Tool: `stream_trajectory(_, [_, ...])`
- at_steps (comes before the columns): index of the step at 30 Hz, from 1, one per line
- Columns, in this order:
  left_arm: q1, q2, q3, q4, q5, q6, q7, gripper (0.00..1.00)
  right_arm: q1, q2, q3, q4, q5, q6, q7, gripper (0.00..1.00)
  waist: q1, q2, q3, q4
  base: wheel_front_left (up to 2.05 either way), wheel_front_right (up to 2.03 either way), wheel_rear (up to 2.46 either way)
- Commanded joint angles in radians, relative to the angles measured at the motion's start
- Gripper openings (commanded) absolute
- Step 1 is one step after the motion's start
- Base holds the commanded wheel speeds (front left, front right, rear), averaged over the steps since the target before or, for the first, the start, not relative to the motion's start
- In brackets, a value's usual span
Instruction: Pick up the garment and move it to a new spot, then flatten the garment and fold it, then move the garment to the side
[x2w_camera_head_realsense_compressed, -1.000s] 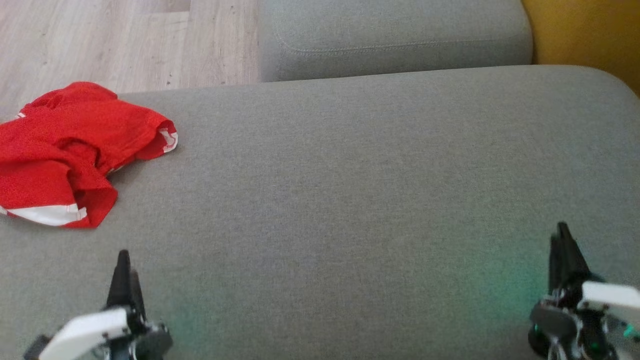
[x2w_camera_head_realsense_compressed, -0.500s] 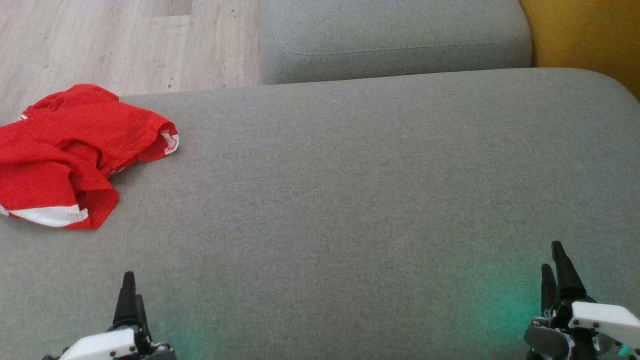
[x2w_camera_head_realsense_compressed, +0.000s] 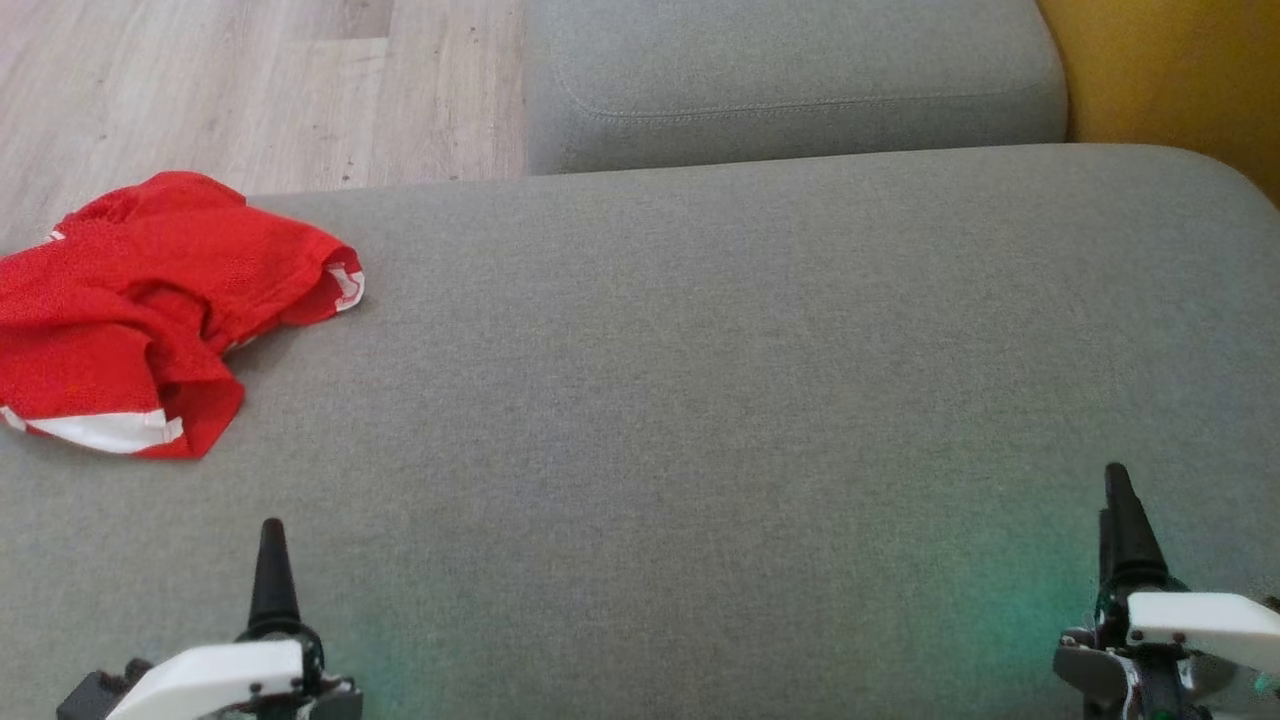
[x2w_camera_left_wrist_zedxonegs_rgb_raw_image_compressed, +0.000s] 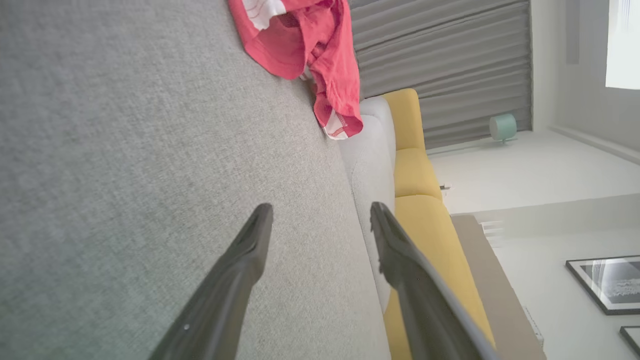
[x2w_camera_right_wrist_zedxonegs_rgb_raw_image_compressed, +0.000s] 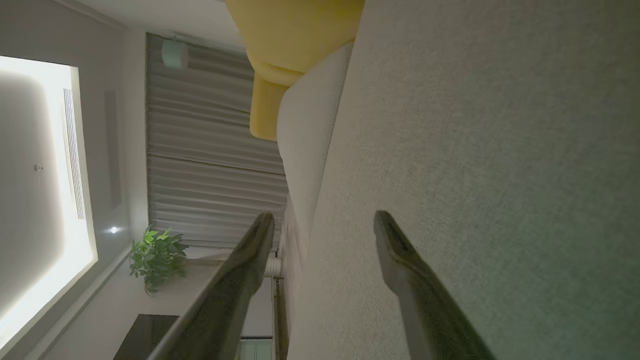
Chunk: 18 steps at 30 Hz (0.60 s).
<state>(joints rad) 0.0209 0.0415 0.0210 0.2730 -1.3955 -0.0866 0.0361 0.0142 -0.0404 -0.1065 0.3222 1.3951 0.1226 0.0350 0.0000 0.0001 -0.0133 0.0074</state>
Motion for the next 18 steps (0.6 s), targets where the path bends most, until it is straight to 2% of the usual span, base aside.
stream_trajectory(1, [-0.030,0.004,-0.005,-0.047,0.037,0.004,-0.011,1.00,-0.029,-0.003,0.006,-0.046,-0.036,0.002,-0.012,1.00,0.0000,-0.0001,-0.001,0.001,0.00,0.00,0.00])
stream_trajectory(18, [0.000,0.007,-0.053,-0.087,0.343,0.020,-0.061,1.00,-0.005,-0.005,0.078,-0.096,-0.331,0.003,-0.062,1.00,0.0000,-0.0001,-0.013,0.011,0.00,0.00,0.00])
